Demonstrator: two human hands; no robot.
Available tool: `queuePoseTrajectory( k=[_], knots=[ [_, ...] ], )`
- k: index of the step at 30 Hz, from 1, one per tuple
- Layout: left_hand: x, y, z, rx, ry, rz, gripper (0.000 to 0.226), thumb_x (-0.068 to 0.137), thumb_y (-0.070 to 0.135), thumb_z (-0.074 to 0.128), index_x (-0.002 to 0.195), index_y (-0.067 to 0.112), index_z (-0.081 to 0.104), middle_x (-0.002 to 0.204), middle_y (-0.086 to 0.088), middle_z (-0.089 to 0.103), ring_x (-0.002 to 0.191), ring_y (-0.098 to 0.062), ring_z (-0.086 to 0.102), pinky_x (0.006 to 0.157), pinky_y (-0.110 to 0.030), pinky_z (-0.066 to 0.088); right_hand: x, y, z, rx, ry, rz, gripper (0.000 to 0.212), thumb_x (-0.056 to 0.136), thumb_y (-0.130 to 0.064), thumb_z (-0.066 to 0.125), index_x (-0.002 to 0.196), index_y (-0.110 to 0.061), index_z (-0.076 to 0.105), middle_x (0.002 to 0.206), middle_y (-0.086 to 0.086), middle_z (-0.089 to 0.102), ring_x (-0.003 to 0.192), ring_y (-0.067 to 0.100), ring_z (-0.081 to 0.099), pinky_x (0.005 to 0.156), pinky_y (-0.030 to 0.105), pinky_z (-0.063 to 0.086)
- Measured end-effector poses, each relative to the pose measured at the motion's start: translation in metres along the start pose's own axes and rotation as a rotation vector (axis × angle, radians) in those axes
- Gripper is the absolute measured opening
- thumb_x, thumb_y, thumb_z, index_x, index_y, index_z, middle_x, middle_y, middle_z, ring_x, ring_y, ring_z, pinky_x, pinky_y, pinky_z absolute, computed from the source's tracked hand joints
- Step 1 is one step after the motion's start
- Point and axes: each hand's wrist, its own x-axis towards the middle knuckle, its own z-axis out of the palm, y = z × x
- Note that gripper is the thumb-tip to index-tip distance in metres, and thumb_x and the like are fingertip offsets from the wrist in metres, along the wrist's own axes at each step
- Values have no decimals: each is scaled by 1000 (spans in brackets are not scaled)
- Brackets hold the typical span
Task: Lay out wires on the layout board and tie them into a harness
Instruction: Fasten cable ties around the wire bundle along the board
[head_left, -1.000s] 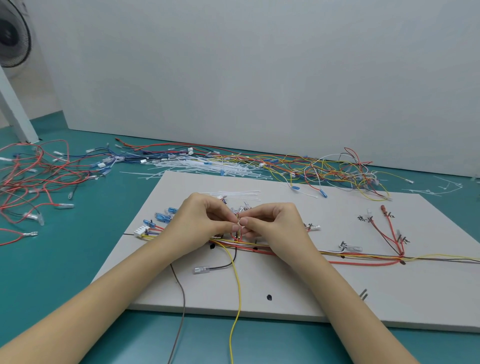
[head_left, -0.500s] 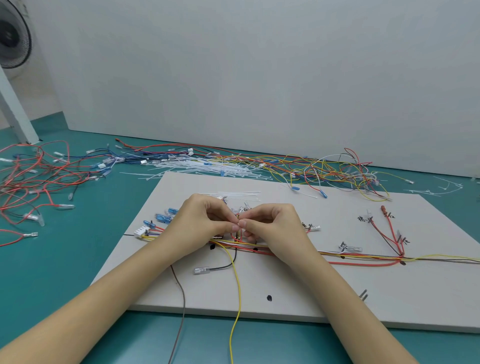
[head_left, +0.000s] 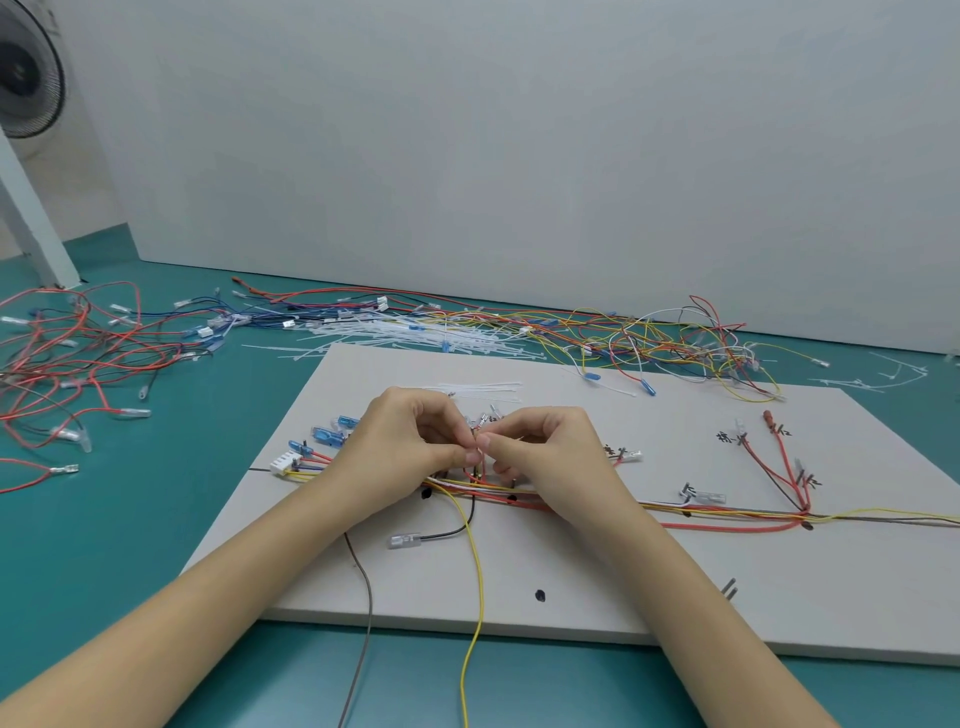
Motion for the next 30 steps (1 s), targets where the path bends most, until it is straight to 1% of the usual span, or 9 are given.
queuePoseTrajectory(
  k=[2, 7, 10, 14, 17, 19, 22, 24, 30],
  knots=[
    [0, 0, 0, 26, 7, 13, 23, 68, -4, 83, 66, 15, 69, 65, -2, 72, 61, -11, 69, 62, -21, 54, 1, 1, 1, -28, 9, -2, 10, 82, -4, 71, 78, -12, 75, 61, 3, 65, 55, 14, 54, 57, 29, 48],
    [-1, 0, 1, 53, 24, 35, 25, 68, -4, 82, 64, 16, 67, 66, -3, 72, 61, -13, 69, 62, -23, 55, 2, -1, 2, 6, 11, 30, 10, 79, -2, 75, 78, -12, 74, 67, 9, 66, 55, 14, 54, 55, 25, 49],
    [-1, -1, 1, 49, 32, 41, 33, 69, -6, 81, 61, 22, 64, 70, -7, 73, 66, -17, 71, 66, -30, 58, 3, -2, 4, 63, 7, 46, 13, 78, 1, 75, 83, -10, 72, 68, 6, 64, 50, 10, 53, 49, 19, 47],
    [-1, -1, 0, 42, 36, 36, 42, 69, -11, 77, 58, 24, 57, 73, -9, 73, 70, -21, 73, 72, -43, 60, 3, -2, 5, 38, 20, 46, 14, 78, 4, 72, 85, -8, 71, 72, 10, 63, 54, 12, 54, 50, 20, 47],
    [-2, -1, 1, 34, 33, 26, 43, 69, -11, 77, 57, 24, 56, 73, -8, 74, 71, -23, 73, 72, -45, 60, 3, -3, 5, 39, 7, 40, 18, 79, 6, 71, 84, -11, 70, 69, 5, 62, 52, 11, 54, 49, 19, 46],
    [-2, -2, 1, 35, 42, 22, 40, 68, -10, 77, 58, 23, 57, 72, -7, 74, 70, -24, 73, 70, -43, 60, 2, -3, 5, 49, 5, 29, 21, 79, 7, 71, 82, -13, 69, 68, 3, 62, 52, 11, 54, 49, 18, 46],
    [-1, -1, 1, 31, 51, 23, 27, 66, -3, 83, 66, 17, 65, 67, -4, 73, 64, -18, 72, 62, -26, 56, 0, -4, 5, 80, 9, 9, 18, 80, 8, 69, 81, -11, 70, 69, 6, 64, 53, 10, 59, 49, 19, 49],
    [-1, 0, 1, 25, 51, 12, 23, 65, 1, 86, 69, 15, 69, 66, -3, 73, 63, -16, 72, 60, -20, 54, -1, -4, 5, 81, 6, 1, 16, 82, 7, 68, 82, -9, 71, 68, 7, 65, 52, 10, 60, 49, 19, 49],
    [-2, 3, 1, 18, 52, -3, 22, 64, 2, 87, 68, 16, 71, 64, -2, 73, 61, -15, 71, 58, -18, 53, -1, -4, 7, 75, 26, -8, 18, 83, 7, 66, 81, -11, 72, 59, -3, 63, 49, 8, 60, 49, 20, 50]
  ],
)
